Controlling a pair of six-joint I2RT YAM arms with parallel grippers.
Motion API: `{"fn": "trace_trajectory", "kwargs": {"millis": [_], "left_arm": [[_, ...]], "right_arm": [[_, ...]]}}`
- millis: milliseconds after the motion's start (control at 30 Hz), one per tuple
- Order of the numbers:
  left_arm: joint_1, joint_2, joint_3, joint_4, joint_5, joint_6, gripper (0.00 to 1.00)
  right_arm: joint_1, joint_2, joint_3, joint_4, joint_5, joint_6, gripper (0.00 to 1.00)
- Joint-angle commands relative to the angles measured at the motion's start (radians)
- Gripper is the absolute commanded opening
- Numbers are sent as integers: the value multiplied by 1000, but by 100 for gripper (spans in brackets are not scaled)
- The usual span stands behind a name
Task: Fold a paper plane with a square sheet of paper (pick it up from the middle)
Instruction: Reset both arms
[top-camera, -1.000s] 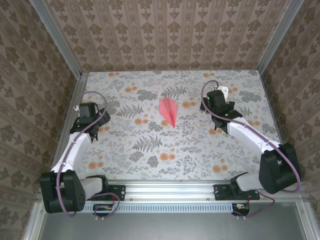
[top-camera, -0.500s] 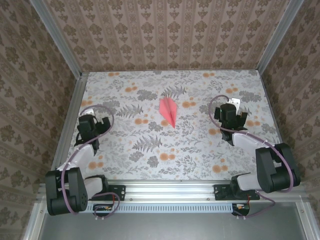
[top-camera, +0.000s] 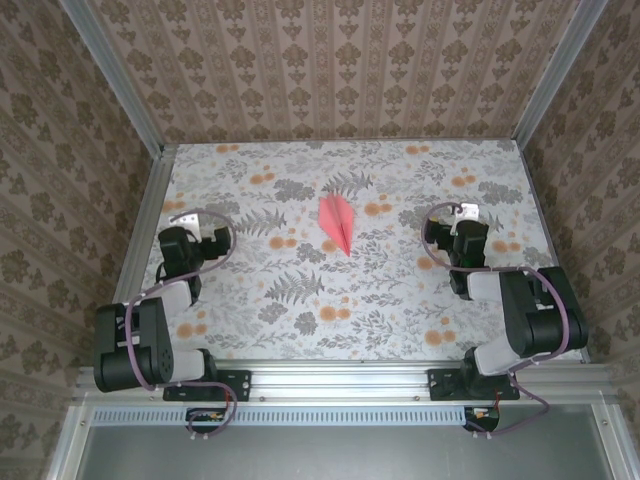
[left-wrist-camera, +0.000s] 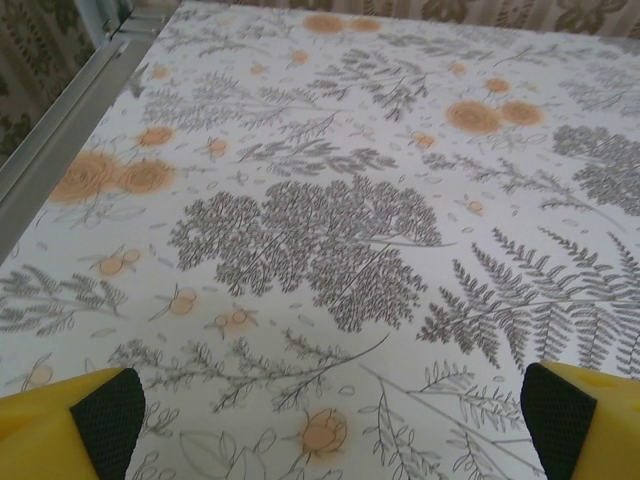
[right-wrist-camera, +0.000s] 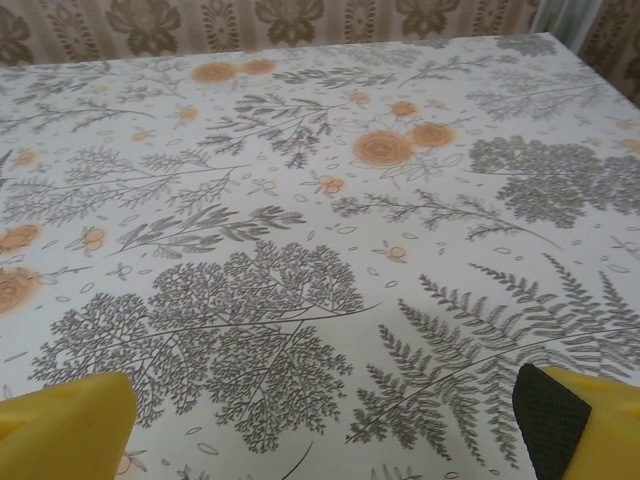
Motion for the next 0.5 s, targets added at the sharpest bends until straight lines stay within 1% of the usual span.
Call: {"fn": "trace_trajectory", "kwargs": {"millis": [0,67,267,467], "left_arm": [[8,36,6,108,59,31,100],[9,74,9,141,56,34,100],[-3,121,51,107,62,56,100],[-43,146,41,150,11,86,100]], "right_arm": [[-5,21,-21,127,-86,-20,100],[-5,24,-25,138,-89,-22,100],[1,28,-15,124,-83,-31,100],[3,27,-16,123,-82,-31,100]]}}
